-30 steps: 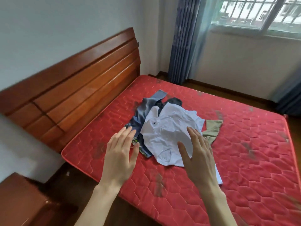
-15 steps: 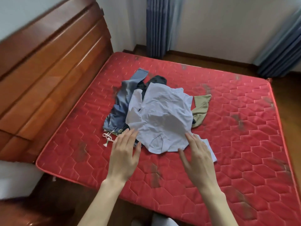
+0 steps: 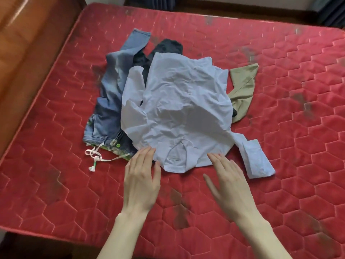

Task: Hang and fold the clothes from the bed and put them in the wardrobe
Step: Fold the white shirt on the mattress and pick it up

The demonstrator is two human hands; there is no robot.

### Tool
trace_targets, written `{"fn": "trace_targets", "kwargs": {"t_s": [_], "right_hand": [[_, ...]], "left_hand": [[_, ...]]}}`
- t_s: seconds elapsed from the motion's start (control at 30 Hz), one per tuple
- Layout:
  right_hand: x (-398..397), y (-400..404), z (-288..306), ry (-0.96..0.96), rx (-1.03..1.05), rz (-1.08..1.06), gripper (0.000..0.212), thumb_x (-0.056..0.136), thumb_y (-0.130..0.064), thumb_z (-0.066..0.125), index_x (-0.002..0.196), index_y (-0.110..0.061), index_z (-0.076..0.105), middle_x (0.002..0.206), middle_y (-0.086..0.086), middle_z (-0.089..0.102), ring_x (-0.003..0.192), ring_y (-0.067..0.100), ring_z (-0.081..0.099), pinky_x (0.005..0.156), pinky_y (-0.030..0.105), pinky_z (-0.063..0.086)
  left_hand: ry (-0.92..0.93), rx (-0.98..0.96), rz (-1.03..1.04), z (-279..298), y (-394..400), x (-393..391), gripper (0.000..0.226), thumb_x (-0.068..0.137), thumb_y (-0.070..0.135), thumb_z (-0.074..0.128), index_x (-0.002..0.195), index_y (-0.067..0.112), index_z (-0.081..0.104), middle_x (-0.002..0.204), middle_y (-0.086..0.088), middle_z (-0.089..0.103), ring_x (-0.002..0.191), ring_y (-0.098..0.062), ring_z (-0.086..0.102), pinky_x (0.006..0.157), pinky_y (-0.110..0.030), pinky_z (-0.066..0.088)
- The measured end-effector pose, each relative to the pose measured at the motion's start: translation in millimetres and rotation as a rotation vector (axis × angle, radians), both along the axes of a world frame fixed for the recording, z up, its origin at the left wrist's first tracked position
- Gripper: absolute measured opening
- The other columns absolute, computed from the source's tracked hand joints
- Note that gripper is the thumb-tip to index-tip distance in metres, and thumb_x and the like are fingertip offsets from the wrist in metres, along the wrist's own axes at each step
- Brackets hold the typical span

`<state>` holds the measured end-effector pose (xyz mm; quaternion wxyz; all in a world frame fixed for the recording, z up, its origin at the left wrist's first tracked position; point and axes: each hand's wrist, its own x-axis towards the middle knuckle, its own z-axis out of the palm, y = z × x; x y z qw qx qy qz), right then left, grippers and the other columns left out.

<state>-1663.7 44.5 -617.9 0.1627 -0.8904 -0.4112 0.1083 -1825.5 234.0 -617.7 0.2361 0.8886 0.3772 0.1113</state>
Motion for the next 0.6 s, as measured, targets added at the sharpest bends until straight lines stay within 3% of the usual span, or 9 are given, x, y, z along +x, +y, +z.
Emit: {"fn": "trace_targets", "kwargs": {"t_s": [0.17, 0.3, 0.47, 0.6], "right_hand": [[7, 24, -104, -0.010, -0.088, -0.018, 0.072, 0.083, -0.024, 0.084, 0.147, -0.014, 0.054, 0.146, 0.004, 0.060, 0.140, 0.024, 0.054, 0.116, 0.045, 0.042], [4, 36, -187, 0.028, -0.126, -0.023, 0.079, 0.075, -0.017, 0.088, 0.147, -0.012, 0.055, 0.150, 0.008, 0.057, 0.139, 0.027, 0.055, 0.111, 0.047, 0.049], [-6, 37, -266, 0.008, -0.161, -0.003, 0.088, 0.077, -0.020, 0.083, 0.155, -0.009, 0.044, 0.163, 0.010, 0.041, 0.151, 0.027, 0.040, 0.118, 0.045, 0.039], [-8, 39, -296, -0.015, -0.136, -0.036, 0.074, 0.086, -0.026, 0.073, 0.154, -0.011, 0.048, 0.162, 0.007, 0.044, 0.151, 0.024, 0.039, 0.123, 0.045, 0.033]], "left_hand": [[0.095, 0.001, -0.109, -103, 30, 11, 0.043, 0.099, 0.024, 0.054, 0.140, 0.011, 0.061, 0.139, -0.004, 0.064, 0.133, -0.024, 0.057, 0.110, -0.047, 0.048], [0.148, 0.022, -0.273, -178, 36, 19, 0.047, 0.091, 0.008, 0.073, 0.137, 0.008, 0.062, 0.135, -0.007, 0.067, 0.129, -0.027, 0.061, 0.109, -0.045, 0.049], [0.293, 0.005, -0.396, -253, 36, 19, 0.071, 0.086, 0.007, 0.075, 0.152, 0.008, 0.049, 0.160, -0.010, 0.047, 0.147, -0.028, 0.046, 0.119, -0.047, 0.042], [0.382, 0.126, -0.441, -280, 35, 20, 0.080, 0.075, 0.003, 0.076, 0.151, 0.005, 0.050, 0.159, -0.015, 0.046, 0.146, -0.035, 0.045, 0.118, -0.054, 0.041]]}}
